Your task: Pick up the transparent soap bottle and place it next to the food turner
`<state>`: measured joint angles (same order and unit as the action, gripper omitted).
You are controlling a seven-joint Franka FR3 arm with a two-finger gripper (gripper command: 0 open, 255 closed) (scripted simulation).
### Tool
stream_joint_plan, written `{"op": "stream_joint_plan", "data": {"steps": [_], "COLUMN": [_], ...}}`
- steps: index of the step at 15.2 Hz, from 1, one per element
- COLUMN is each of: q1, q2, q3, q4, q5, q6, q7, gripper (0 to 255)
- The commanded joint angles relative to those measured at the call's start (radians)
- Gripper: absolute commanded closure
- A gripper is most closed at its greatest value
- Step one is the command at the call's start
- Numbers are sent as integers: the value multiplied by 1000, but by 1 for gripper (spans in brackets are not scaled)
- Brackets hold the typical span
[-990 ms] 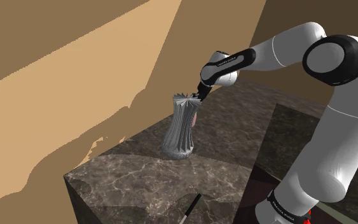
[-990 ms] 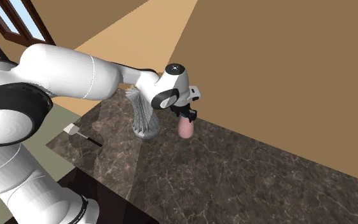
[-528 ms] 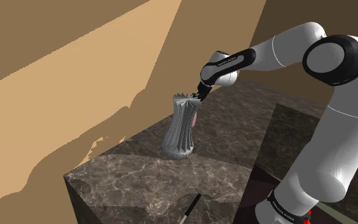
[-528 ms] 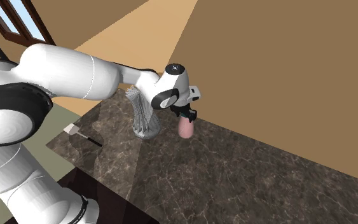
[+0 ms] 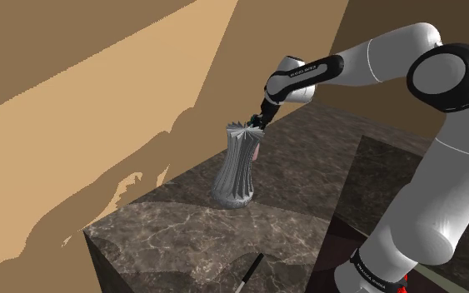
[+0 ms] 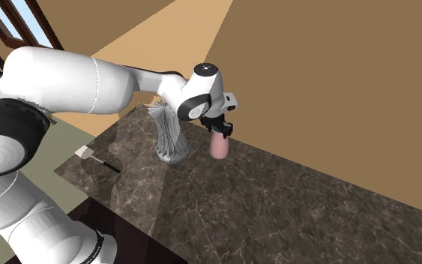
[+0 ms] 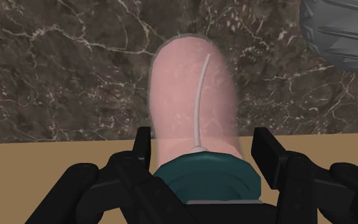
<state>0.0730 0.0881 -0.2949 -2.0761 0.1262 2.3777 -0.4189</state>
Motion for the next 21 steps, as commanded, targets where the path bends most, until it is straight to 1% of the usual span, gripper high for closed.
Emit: {"op": "stream_joint_plan", "data": {"steps": [1, 11, 21], "q1": [0, 2, 3], "q2": [-12, -60, -88], "q3": [-1, -3, -3], "q4": [12, 93, 197], "q5": [-7, -37, -54], "q6": [-23, -149, -278], "q7": [5, 31, 48], "gripper": [255, 255, 255]}}
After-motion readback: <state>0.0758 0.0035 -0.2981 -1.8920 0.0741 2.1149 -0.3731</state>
